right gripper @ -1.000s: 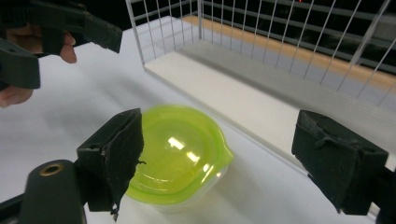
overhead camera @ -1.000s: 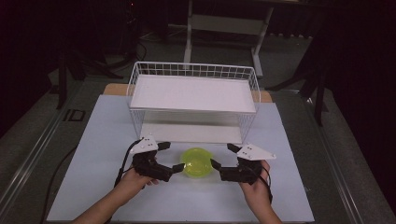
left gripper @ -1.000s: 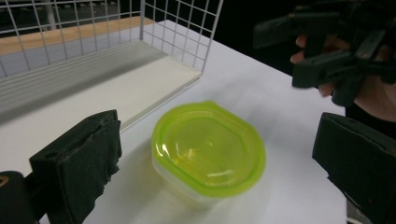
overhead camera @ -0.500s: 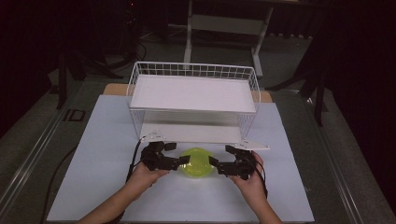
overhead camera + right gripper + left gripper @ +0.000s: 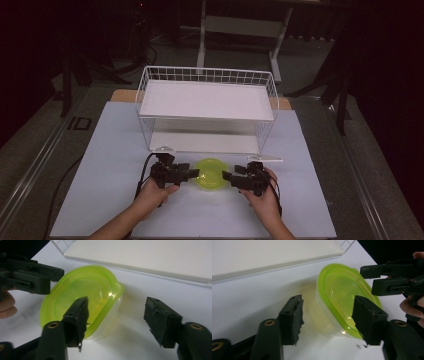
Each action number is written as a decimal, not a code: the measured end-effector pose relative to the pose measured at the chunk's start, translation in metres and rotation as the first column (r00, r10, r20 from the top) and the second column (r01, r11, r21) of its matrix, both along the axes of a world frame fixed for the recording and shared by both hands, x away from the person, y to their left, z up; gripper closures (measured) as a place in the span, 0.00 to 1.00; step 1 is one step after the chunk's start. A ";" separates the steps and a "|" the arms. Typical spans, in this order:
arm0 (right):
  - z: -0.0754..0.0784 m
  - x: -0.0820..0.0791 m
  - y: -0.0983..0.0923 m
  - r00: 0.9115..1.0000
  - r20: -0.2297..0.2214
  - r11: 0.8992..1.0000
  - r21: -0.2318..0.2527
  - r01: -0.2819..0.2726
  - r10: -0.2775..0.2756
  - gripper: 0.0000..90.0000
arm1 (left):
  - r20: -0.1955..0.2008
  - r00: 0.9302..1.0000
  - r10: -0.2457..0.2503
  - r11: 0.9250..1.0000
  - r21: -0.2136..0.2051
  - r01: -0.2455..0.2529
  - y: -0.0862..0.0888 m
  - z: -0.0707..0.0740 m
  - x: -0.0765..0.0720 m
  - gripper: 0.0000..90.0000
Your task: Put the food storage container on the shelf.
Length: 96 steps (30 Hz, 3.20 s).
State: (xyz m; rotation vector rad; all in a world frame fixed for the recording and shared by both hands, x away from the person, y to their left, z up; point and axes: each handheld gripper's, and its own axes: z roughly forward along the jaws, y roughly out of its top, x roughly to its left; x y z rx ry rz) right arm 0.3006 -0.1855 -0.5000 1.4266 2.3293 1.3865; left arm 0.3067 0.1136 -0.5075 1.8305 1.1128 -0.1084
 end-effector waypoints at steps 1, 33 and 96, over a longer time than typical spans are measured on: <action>-0.001 0.000 0.000 1.000 -0.016 1.000 0.002 -0.002 0.002 0.44 | -0.002 1.000 0.001 1.000 0.006 -0.001 -0.001 -0.001 0.000 0.53; 0.016 -0.008 0.008 1.000 -0.020 0.998 0.053 -0.016 0.017 0.89 | 0.023 1.000 -0.009 1.000 -0.021 0.010 -0.001 0.017 -0.015 0.92; 0.004 0.083 0.035 0.978 0.045 0.975 0.092 0.200 -0.205 0.80 | 0.044 0.968 0.249 0.962 -0.127 -0.241 0.002 0.008 0.076 0.91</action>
